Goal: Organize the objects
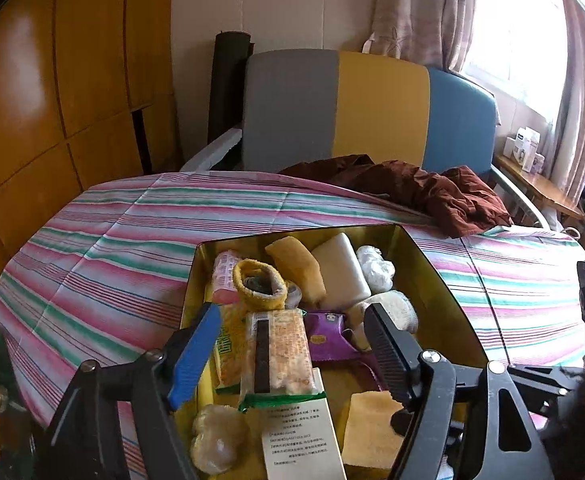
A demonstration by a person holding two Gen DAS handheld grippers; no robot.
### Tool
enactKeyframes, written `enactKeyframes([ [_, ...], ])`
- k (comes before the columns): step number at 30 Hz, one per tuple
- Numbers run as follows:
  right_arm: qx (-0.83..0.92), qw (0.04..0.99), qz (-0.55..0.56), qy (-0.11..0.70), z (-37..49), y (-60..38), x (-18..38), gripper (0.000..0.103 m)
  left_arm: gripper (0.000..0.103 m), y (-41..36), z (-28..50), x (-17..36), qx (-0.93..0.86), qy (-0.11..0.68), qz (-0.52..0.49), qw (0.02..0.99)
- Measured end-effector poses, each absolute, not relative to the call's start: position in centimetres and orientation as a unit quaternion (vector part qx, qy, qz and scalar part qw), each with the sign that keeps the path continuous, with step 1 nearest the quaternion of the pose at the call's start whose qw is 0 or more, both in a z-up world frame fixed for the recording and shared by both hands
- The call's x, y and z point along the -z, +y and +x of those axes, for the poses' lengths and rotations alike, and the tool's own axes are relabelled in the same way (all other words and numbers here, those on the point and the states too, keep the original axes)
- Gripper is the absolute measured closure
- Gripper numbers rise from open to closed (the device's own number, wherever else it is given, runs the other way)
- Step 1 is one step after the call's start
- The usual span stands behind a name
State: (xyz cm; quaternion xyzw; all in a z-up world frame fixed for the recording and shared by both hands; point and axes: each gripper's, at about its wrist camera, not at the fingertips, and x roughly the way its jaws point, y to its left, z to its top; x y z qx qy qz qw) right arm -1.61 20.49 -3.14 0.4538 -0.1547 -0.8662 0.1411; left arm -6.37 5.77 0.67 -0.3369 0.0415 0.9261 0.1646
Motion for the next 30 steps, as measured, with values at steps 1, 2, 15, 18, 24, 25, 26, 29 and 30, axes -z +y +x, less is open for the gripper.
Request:
enactKeyframes([
  [1,0.867,0.138,0.453,-0.154,-1.5,20.5,3.1,0.051,0.028,5.7,-6.3,-0.7,-0.926,0.040,-0.337,0.163],
  [2,0.870,0.131,0.452,-0.151,-1.4,20.6,3.0,0.051,0.027,5.5,-6.2,-0.8,-0.927,0.039,-0.337,0.162],
  [15,0.917,0.010,0.391,-0.071,0.2,20.4,-0.1,0.037,0.003,3.8,-3.3,-2.1,-0.937,0.027,-0.318,0.143],
  [18,0.923,-0.012,0.381,-0.058,0.5,20.3,-0.5,0.037,0.000,3.6,-2.5,-2.3,-0.939,0.026,-0.316,0.136],
  [24,0.928,-0.036,0.368,-0.042,1.5,20.0,-1.0,0.037,0.000,3.7,-1.0,-2.1,-0.938,0.036,-0.320,0.129],
  [25,0.928,-0.035,0.367,-0.042,1.6,19.9,-1.1,0.037,0.000,3.7,-0.8,-2.1,-0.938,0.035,-0.320,0.129],
  [26,0.929,-0.036,0.367,-0.041,1.7,19.8,-1.0,0.036,0.000,3.7,-0.6,-2.1,-0.939,0.035,-0.319,0.127],
  [29,0.929,-0.033,0.366,-0.042,2.0,19.6,-1.0,0.036,0.000,3.6,-0.3,-2.2,-0.941,0.037,-0.317,0.110],
  [30,0.929,-0.033,0.366,-0.041,2.1,19.5,-1.0,0.036,0.000,3.6,-0.2,-2.2,-0.943,0.043,-0.316,0.099],
])
